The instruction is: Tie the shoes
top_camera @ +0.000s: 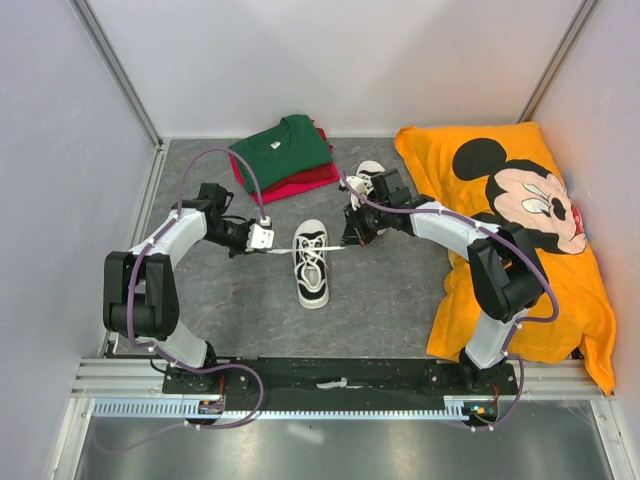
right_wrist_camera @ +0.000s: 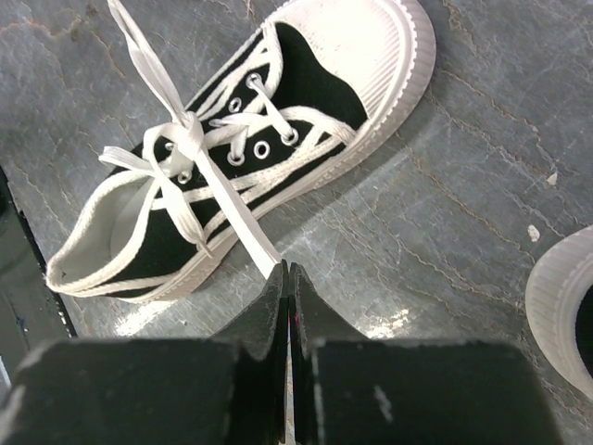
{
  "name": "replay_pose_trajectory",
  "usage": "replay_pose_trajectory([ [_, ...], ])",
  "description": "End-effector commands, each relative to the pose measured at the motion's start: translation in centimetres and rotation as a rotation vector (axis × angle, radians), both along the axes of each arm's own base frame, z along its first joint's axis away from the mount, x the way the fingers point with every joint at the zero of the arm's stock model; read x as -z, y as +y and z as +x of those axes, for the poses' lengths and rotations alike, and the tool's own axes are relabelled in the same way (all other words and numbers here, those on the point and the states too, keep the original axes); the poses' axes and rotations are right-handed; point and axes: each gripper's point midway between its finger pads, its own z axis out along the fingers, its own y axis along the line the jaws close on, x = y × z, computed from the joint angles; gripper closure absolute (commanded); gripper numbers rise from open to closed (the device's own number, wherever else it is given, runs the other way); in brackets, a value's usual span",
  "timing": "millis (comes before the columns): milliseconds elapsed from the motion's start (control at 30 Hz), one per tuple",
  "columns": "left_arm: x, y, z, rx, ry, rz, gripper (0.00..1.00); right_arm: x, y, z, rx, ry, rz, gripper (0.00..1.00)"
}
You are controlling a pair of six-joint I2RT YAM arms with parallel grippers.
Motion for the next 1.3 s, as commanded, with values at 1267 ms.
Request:
replay_pose_trajectory([
  [1267, 2.0, 2.4, 1.0, -0.038, -0.021, 0.094, 0.98, 2.6, -4.8, 0.1, -0.015, -0.040, -0.128, 1.00],
])
